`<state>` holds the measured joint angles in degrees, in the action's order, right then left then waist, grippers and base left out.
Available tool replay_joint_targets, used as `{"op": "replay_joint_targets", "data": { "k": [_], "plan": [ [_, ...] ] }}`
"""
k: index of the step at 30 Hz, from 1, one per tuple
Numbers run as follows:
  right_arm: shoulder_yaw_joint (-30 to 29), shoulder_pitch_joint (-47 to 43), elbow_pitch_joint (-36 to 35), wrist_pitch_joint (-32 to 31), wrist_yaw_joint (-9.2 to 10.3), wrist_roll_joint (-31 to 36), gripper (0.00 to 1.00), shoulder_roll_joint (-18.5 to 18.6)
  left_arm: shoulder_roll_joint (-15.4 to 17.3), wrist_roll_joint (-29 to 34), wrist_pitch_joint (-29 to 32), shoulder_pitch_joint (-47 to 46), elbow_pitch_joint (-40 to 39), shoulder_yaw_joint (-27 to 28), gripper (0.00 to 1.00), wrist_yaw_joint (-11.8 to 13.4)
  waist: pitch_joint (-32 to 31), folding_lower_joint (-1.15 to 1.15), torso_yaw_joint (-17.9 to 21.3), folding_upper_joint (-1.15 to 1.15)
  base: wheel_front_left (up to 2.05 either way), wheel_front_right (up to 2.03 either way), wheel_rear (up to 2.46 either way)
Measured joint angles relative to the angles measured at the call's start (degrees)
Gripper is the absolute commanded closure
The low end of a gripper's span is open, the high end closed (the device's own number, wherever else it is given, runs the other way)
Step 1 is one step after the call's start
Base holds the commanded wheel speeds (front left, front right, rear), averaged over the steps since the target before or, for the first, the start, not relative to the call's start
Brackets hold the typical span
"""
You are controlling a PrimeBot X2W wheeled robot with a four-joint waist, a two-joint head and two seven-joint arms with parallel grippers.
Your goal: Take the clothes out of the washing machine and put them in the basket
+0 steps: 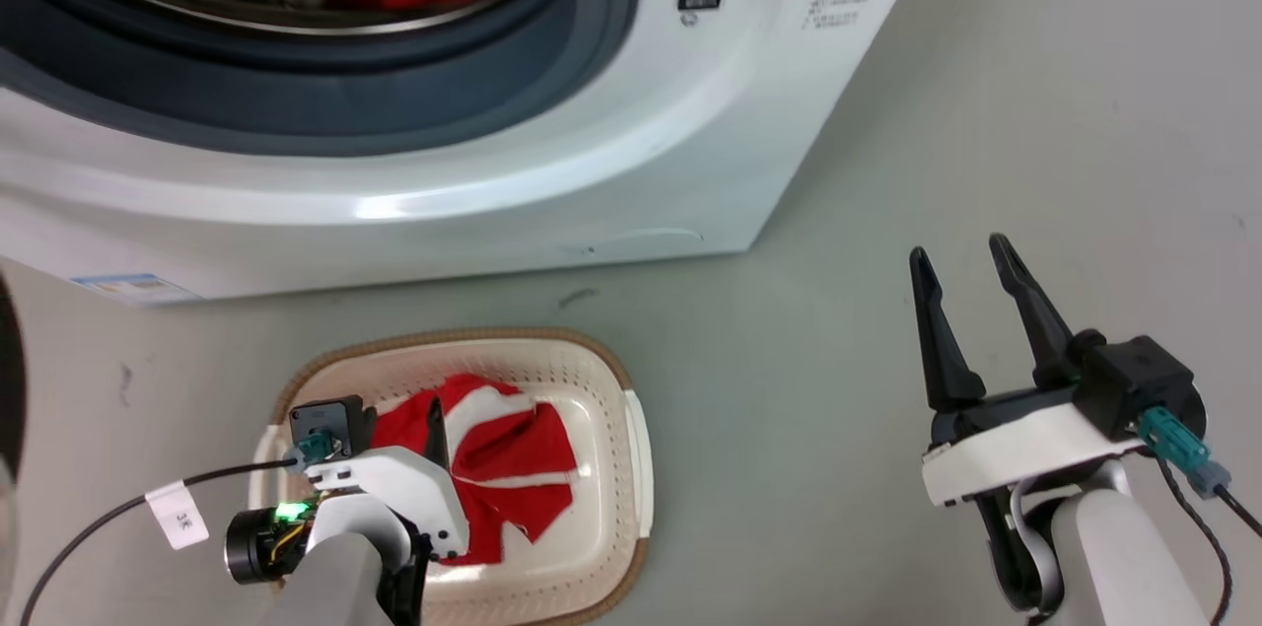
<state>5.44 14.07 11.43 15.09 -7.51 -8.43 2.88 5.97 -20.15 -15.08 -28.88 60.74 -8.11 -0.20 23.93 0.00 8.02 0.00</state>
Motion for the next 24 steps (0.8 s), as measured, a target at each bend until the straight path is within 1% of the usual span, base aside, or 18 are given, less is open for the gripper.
{"op": "replay_joint_targets", "data": {
  "k": [8, 13, 17, 22, 24],
  "plan": [
    [-2.63, -3.81, -0.58, -0.60, 0.00, 1.05, 0.00, 0.00, -1.60, 3.38, 0.00, 6.80, -14.97, 2.92, 0.00, 1.80, -6.58, 0.00, -2.84, 0.00, 0.00, 0.00, 0.00],
    [-3.58, -5.19, -1.93, -1.62, 0.01, 2.01, 0.00, 0.00, -2.52, 5.64, 0.01, 10.74, -24.98, 4.72, 0.00, 2.32, -9.18, 0.00, -4.30, 0.00, 0.00, 0.00, 0.00],
    [-3.86, -5.89, -3.15, -2.40, 0.00, 2.38, 0.00, 0.00, -2.86, 5.97, 0.01, 12.66, -31.88, 5.78, 0.00, 2.49, -10.70, 0.01, -4.92, 0.00, 0.00, 0.00, 0.00],
    [-4.21, -7.09, -4.67, -3.16, 0.00, 2.37, 0.00, 0.00, -3.01, 7.13, 0.00, 13.49, -40.02, 4.66, 0.00, 3.00, -12.01, 0.01, -5.70, 0.00, 0.00, 0.00, 0.00],
    [-4.27, -7.25, -5.24, -3.55, 0.01, 2.36, 0.00, 0.00, -3.05, 7.30, 0.00, 13.17, -41.49, 4.14, 0.00, 3.05, -11.96, 0.01, -5.85, 0.00, 0.00, 0.00, 0.00]
  ]
}}
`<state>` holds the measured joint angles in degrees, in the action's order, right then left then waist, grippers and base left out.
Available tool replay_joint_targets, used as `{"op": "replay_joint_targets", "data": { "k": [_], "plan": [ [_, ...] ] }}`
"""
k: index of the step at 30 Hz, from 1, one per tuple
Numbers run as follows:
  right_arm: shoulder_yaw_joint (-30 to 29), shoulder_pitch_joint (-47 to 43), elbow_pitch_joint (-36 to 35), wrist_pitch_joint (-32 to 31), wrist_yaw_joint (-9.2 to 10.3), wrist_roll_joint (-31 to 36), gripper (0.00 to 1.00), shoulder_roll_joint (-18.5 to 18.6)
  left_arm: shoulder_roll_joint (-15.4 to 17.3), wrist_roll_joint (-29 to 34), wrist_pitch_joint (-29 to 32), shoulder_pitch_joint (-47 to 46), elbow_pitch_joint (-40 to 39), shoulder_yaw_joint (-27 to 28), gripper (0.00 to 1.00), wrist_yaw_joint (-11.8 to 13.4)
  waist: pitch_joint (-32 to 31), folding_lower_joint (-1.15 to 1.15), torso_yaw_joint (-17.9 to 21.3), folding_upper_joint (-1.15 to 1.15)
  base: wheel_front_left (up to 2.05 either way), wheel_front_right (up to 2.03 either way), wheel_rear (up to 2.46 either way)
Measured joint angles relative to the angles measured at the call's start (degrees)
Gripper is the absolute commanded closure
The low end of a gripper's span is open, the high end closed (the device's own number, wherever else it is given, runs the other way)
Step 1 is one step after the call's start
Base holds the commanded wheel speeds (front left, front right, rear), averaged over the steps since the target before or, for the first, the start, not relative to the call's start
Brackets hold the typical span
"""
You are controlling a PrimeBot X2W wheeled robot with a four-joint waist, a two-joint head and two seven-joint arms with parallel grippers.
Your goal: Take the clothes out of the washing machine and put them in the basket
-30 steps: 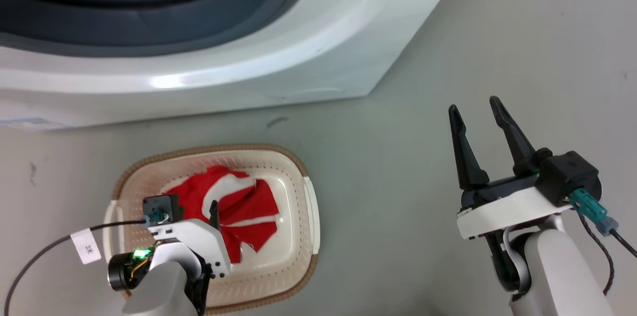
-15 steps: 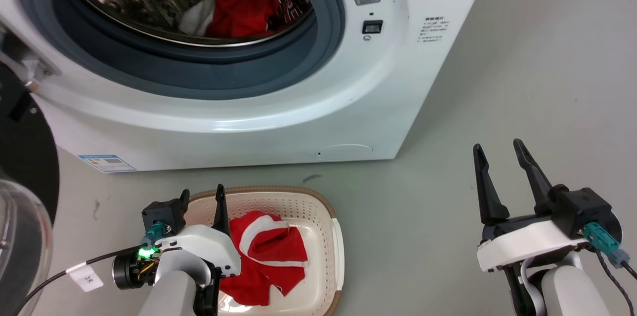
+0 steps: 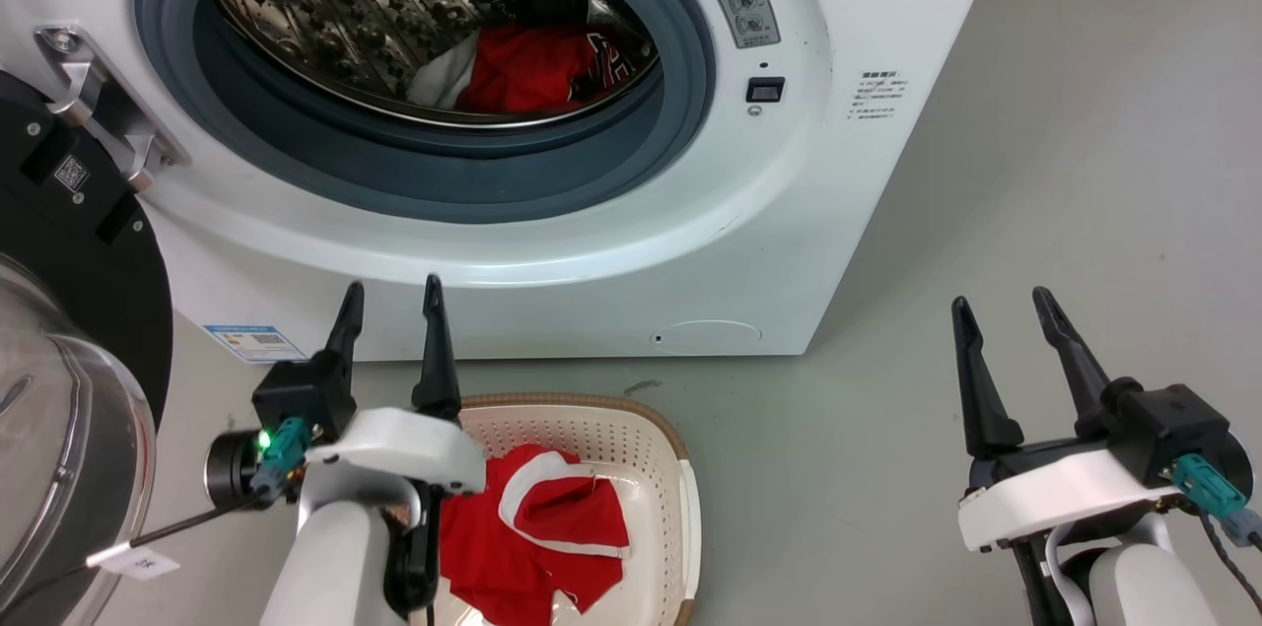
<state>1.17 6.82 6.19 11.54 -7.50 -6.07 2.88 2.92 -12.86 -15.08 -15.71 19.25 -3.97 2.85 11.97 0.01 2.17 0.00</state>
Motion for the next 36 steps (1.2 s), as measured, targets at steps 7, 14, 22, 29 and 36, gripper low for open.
{"op": "replay_joint_targets", "data": {
  "k": [7, 14, 22, 29, 36],
  "plan": [
    [0.73, 0.19, -2.42, -0.26, 0.00, -0.09, 0.00, 0.00, -0.01, 0.60, 0.00, -6.65, 1.36, -0.79, 0.00, -0.42, 2.49, 0.00, 0.21, 0.00, 0.00, 0.00, 0.00],
    [1.71, 2.26, -4.36, -0.40, -0.01, -0.90, 0.00, 0.01, 0.75, 1.92, 0.00, -18.08, 9.45, -0.81, 0.00, -1.96, 7.79, 0.00, 1.38, 0.00, 0.00, 0.00, 0.00],
    [2.87, 4.47, -5.52, 0.29, 0.00, -1.82, 0.00, 0.02, 2.76, 2.10, 0.15, -32.33, 20.25, -0.79, 0.00, -3.33, 14.34, -0.01, 3.13, 0.00, 0.00, 0.00, 0.00],
    [5.86, 8.24, -3.59, 1.57, -0.01, -2.96, 0.00, 0.01, 6.66, 2.45, 1.51, -46.03, 30.42, -0.32, 0.00, -3.35, 20.44, -0.01, 6.09, 0.00, 0.00, 0.00, 0.00],
    [8.46, 10.70, -1.23, 3.02, -0.01, -5.95, 0.00, 0.04, 11.79, 3.86, 6.02, -57.56, 38.64, -1.31, 0.00, -4.01, 25.26, -0.02, 11.23, 0.00, 0.00, 0.00, 0.00]
  ]
}}
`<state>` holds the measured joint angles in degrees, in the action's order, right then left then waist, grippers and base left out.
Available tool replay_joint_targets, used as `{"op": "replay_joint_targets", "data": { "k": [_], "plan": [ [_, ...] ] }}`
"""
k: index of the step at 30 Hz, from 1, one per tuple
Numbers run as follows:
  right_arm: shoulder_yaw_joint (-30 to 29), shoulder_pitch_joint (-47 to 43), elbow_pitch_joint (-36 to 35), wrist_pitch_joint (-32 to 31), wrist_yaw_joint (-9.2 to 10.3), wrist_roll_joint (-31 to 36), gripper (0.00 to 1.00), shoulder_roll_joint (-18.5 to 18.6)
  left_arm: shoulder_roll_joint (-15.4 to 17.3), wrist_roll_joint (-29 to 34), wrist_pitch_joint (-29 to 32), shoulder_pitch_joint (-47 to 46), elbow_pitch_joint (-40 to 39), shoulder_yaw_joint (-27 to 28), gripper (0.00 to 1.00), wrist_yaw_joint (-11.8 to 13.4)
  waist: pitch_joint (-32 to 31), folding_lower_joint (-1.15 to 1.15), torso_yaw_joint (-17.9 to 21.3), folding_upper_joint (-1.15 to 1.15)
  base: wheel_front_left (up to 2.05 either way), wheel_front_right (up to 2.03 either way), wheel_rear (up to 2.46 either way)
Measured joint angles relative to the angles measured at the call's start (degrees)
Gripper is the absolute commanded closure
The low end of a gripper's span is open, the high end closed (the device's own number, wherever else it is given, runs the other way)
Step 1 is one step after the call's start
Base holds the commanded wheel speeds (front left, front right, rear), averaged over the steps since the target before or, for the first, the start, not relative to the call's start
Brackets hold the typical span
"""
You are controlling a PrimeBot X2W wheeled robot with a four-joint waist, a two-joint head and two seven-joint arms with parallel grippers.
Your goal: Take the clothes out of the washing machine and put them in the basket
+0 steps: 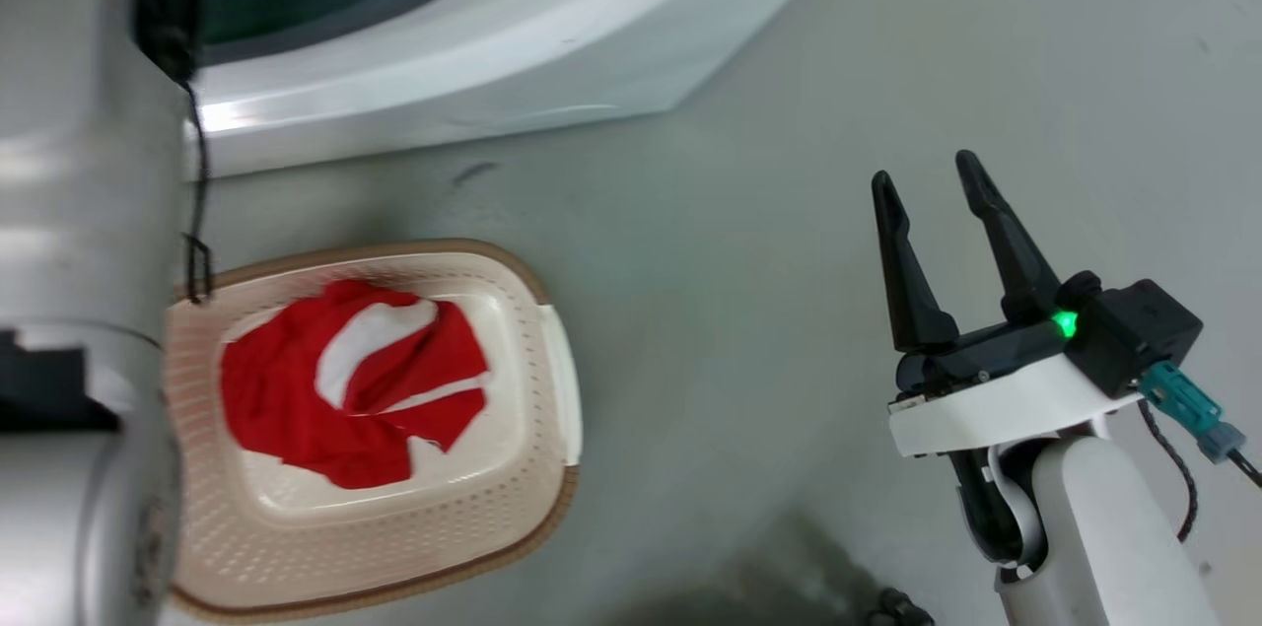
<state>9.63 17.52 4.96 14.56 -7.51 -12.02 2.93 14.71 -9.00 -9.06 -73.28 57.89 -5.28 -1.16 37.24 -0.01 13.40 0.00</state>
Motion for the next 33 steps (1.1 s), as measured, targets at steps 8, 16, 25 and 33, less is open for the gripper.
{"op": "replay_joint_targets", "data": {
  "k": [8, 16, 25, 33],
  "plan": [
    [2.52, 1.18, 1.66, 0.47, 0.00, -3.58, 0.00, 0.01, 4.12, 2.04, 10.07, -9.66, 6.89, -2.16, 0.00, -0.68, 4.04, 0.00, 6.03, 0.00, 0.00, 0.00, 0.00],
    [4.10, 1.25, 0.51, 0.52, 0.00, -5.99, 0.00, 0.02, 7.43, 3.36, 24.07, -16.67, 12.05, -4.21, 0.00, -0.37, 6.69, 0.00, 10.27, 0.00, 0.00, 0.00, 0.00],
    [5.44, 1.19, 0.32, 0.53, 0.00, -7.59, 0.00, 0.01, 10.84, 4.87, 36.82, -21.00, 13.80, -6.43, 1.00, -0.27, 8.24, 0.00, 13.17, 0.00, 0.00, 0.00, 0.00],
    [5.26, 1.15, 0.47, 0.52, 0.00, -8.05, 0.00, 0.01, 11.34, 4.64, 34.19, -19.28, 12.39, -6.91, 1.00, 1.67, 7.46, 0.00, 13.43, 0.00, 0.00, 0.00, 0.00]
  ]
}}
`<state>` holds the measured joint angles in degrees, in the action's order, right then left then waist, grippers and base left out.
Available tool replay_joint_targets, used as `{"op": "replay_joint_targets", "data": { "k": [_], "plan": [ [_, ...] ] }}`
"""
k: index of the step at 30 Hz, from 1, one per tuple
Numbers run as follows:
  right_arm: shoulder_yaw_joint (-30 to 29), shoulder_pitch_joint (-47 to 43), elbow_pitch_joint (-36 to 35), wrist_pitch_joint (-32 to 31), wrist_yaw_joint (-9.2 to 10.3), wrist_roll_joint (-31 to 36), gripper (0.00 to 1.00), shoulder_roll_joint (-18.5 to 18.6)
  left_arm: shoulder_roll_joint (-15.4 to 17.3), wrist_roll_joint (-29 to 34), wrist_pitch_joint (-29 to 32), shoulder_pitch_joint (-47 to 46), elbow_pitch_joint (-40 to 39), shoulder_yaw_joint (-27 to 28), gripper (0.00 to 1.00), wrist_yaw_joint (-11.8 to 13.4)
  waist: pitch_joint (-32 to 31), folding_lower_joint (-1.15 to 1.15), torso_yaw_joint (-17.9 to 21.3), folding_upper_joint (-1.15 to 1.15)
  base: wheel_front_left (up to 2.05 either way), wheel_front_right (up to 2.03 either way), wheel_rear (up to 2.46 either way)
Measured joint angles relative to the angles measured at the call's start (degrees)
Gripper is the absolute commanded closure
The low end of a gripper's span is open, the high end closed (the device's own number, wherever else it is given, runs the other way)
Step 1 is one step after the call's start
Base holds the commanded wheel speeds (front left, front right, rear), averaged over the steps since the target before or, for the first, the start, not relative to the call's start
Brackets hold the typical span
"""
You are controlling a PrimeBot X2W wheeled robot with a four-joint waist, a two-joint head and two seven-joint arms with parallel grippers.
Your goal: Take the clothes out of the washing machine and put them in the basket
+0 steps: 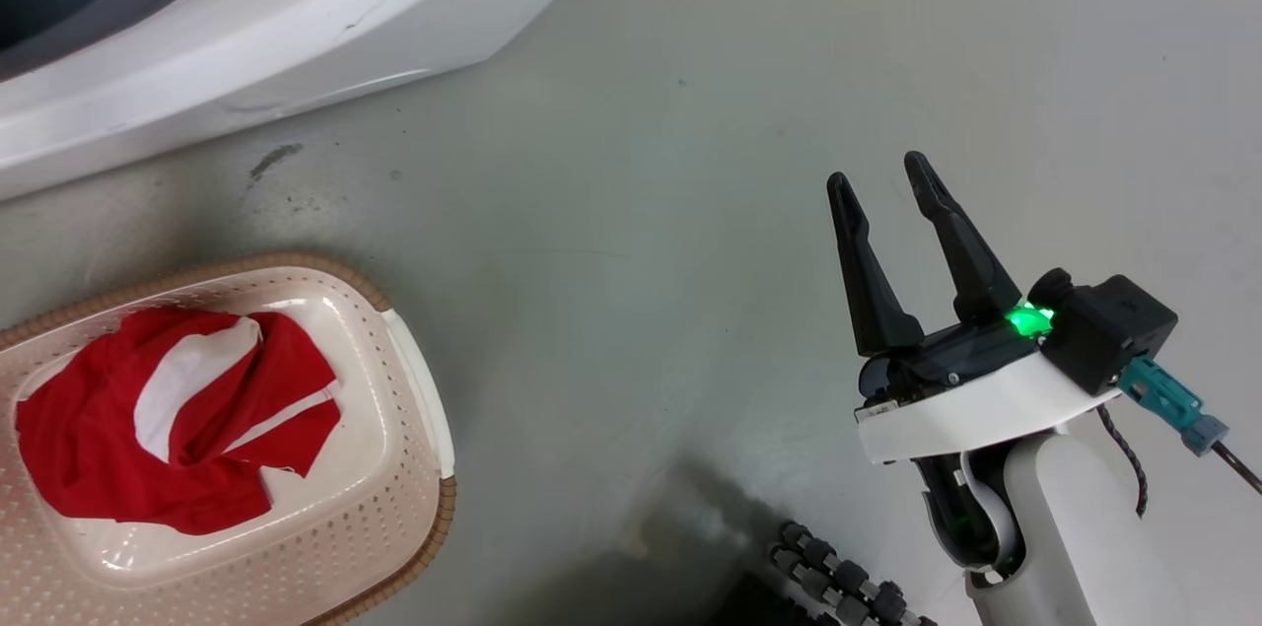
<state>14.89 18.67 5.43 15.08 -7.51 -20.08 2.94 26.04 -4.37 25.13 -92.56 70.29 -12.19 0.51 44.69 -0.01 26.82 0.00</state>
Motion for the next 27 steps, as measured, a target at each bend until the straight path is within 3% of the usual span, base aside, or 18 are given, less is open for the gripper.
{"op": "replay_joint_targets", "data": {
  "k": [11, 17, 27],
  "plan": [
    [-2.02, -0.13, 0.88, 0.01, 0.00, 1.96, 0.00, -0.03, -2.30, -4.71, -21.87, 11.84, -4.97, 2.65, 1.00, 1.03, -5.67, 0.00, -2.79, 0.00, 0.00, 0.00, 0.00],
    [-3.20, -1.35, 1.74, 0.01, 0.00, 3.54, 0.00, -0.04, -4.30, -7.54, -31.99, 17.76, -5.09, 4.23, 1.00, -0.08, -10.59, 0.00, -4.85, 0.00, 0.00, 0.00, 0.00],
    [-5.38, -4.47, 3.68, 0.01, 0.00, 5.79, 0.00, -0.04, -8.03, -10.54, -39.90, 27.48, -5.81, 5.55, 1.00, -2.64, -19.25, 0.01, -8.67, 0.00, 0.00, 0.00, 0.00]
  ]
}}
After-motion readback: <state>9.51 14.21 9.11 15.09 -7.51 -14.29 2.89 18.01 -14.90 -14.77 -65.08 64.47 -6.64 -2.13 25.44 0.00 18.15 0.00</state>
